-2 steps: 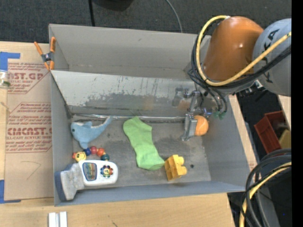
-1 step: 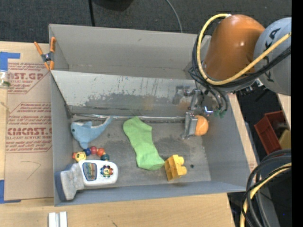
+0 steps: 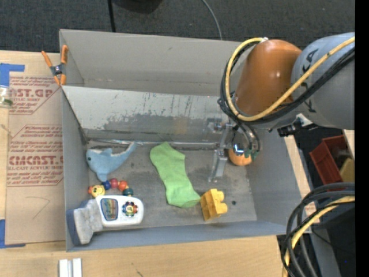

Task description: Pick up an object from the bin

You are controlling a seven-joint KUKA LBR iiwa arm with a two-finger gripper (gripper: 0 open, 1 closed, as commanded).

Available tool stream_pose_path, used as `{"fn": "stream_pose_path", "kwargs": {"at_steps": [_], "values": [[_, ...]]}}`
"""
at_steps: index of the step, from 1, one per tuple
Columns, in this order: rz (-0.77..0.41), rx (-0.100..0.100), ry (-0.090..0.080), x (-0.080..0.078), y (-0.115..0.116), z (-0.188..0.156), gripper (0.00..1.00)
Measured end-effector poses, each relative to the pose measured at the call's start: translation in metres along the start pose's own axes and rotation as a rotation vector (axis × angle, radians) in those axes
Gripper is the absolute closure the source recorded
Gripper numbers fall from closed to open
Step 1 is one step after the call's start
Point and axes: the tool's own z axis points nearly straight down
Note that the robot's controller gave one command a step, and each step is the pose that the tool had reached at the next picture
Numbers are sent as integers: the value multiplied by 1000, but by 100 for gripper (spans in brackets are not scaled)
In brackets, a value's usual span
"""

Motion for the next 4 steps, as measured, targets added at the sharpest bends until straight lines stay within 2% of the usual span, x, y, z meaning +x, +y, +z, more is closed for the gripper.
{"fn": "stream_pose_path", "kwargs": {"at_steps": [1,2,3,4], "values": [[319,0,2,56,16,27,0],[289,0,1,11,-14,39,0],[443,0,-2,26,0,79,0],[677,1,0,77,-25,124,100]]}}
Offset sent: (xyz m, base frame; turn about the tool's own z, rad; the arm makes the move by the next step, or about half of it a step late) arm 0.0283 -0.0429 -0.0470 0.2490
